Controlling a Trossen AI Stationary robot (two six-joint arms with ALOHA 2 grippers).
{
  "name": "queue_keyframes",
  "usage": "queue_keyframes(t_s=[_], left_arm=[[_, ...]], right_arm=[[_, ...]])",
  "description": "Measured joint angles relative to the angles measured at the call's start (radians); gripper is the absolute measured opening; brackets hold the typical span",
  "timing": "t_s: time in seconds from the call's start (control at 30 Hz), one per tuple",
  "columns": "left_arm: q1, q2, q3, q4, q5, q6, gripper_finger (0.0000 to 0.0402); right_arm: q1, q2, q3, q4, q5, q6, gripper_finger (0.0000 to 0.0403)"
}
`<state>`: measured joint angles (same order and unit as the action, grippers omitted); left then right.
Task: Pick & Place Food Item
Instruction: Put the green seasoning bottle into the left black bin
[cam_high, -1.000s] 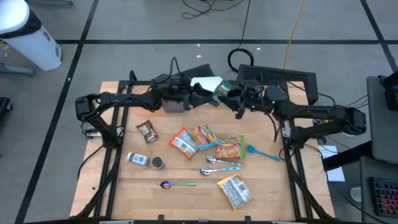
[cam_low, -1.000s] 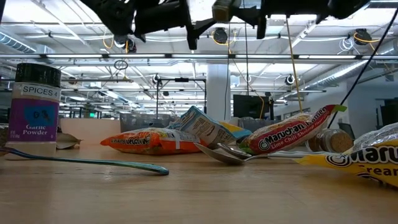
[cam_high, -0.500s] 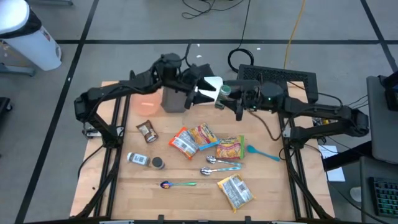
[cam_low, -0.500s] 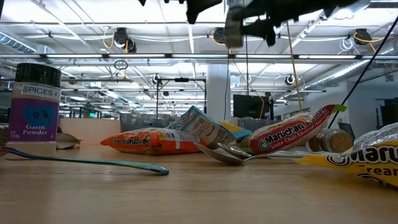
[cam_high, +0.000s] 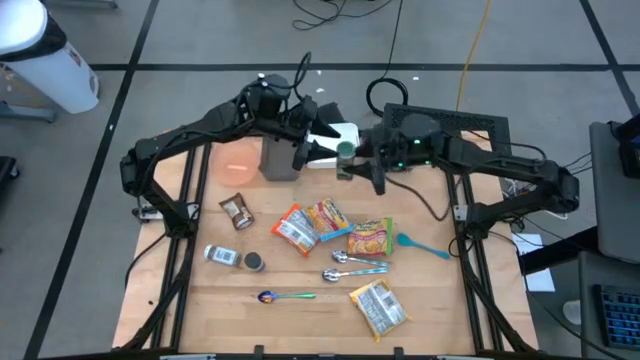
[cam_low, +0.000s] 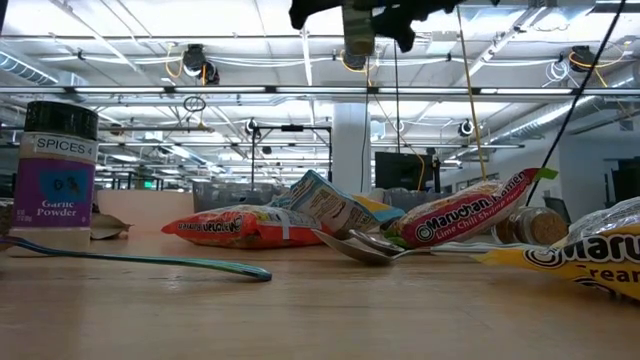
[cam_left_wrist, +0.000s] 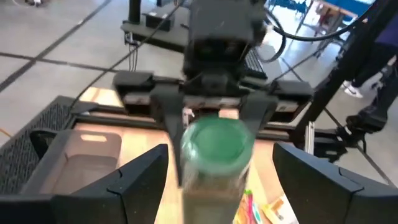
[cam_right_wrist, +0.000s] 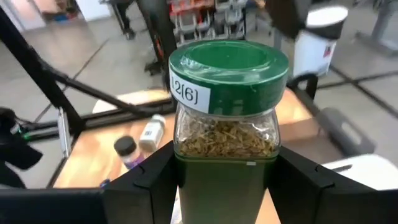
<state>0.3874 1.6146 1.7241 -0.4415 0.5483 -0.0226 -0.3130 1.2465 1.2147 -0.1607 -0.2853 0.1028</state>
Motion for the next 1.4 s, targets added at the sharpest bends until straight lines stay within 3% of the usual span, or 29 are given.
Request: queue_keyframes(t_s=[0.43,1.4], left_arm=[[-0.011,0.002,0.036,-0.152,-0.063,0.074,0.0299],[-0.041,0.051,0.034,-0.111,-0.033,0.039,0.0298]], right_arm=[[0.0,0.065,0.009,0.051,-0.064,0.02,0.0191],[0.001,0.067,0.009,0.074,-0.08,0.008,0.0191]])
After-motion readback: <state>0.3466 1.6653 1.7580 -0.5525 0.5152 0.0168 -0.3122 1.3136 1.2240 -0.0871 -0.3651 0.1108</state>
